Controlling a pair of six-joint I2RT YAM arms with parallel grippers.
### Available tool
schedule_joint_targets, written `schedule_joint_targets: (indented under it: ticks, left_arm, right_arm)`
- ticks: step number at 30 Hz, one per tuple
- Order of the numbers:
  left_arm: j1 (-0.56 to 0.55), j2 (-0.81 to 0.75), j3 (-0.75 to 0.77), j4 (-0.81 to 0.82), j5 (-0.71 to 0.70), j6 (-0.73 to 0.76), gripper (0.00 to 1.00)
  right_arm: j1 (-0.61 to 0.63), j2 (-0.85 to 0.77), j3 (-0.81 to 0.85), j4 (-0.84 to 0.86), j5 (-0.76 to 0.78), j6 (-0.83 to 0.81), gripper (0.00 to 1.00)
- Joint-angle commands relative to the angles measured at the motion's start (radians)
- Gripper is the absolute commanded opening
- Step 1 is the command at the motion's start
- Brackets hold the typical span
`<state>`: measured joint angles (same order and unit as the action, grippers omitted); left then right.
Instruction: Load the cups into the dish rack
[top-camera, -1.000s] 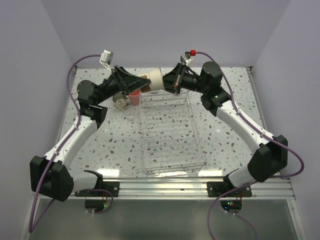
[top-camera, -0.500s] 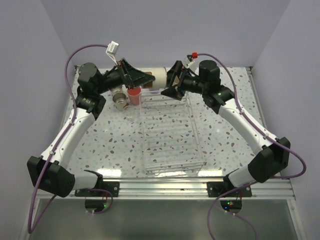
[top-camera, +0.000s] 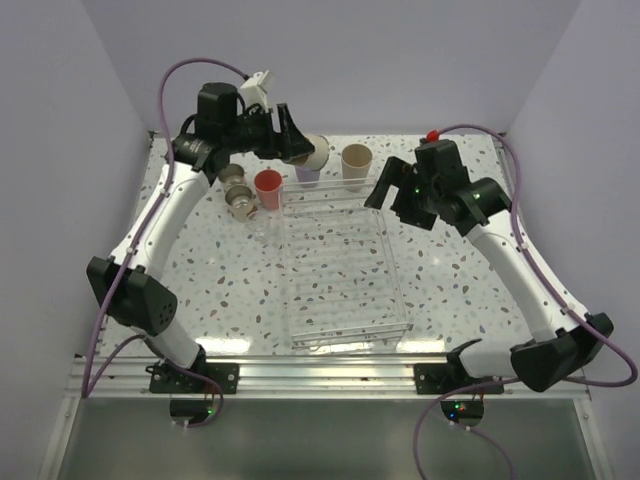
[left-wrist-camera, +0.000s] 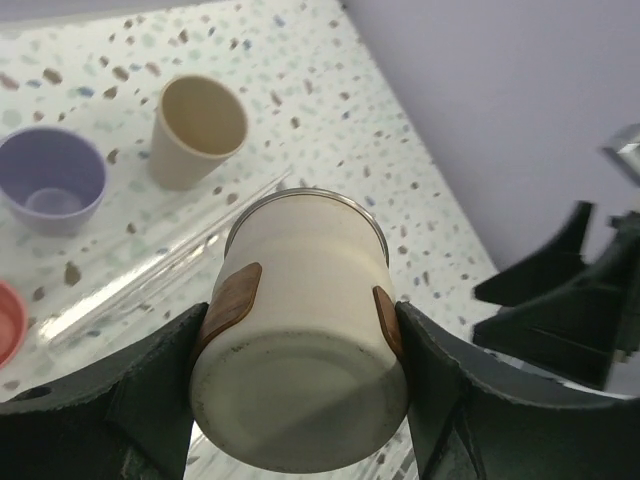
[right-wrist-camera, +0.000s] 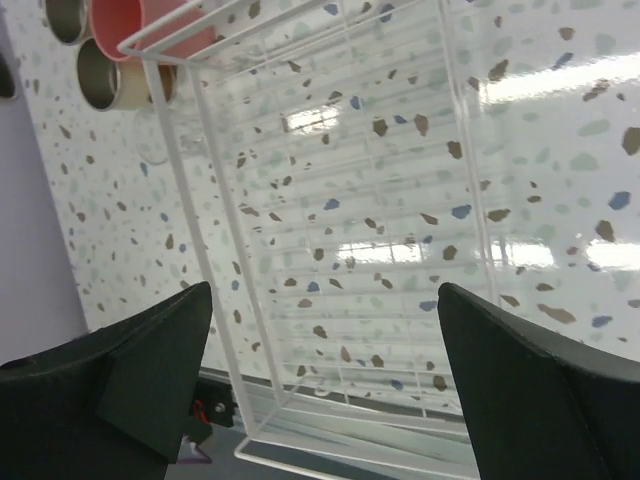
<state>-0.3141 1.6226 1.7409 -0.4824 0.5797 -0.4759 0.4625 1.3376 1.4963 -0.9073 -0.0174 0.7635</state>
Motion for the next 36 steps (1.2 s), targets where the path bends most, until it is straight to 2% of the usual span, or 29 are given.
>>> schedule_joint_targets:
  ticks: [1, 8, 9, 14, 21, 33, 36]
  left_arm:
    - [-0.049, 0.121, 0.098, -0.257, -0.158, 0.193, 0.0]
    - [-0.21, 0.276, 0.218, -0.361, -0.435, 0.264, 0.0]
    - [-0.223, 0.292, 0.253, -0.393, -0.513, 0.269, 0.0]
    - [-0.269, 0.364, 0.289, -0.44, -0.653, 0.289, 0.0]
    - [-0.275, 0.408, 0.241, -0.435, -0.713, 0.296, 0.0]
    - [-0.276, 0.428, 0.17, -0.384, -0.722, 0.295, 0.0]
    - [-0.276, 0.441, 0.17, -0.387, -0.716, 0.303, 0.13]
  right_arm:
    - [0.001, -0.083, -0.013, -0.111, 0.145, -0.072, 0.98]
    - [0.001, -0.169, -0.033, -0.15, 0.226, -0.118, 0.98]
    - [0.002, -0.172, -0.034, -0.159, 0.223, -0.121, 0.98]
    - [0.002, -0.183, -0.048, -0.174, 0.191, -0.128, 0.98]
    - [0.001, -0.195, -0.068, -0.168, 0.172, -0.139, 0.98]
    - [0.001, -0.144, -0.074, -0.151, 0.142, -0.158, 0.98]
    - [0.001, -0.129, -0.068, -0.147, 0.139, -0.167, 0.98]
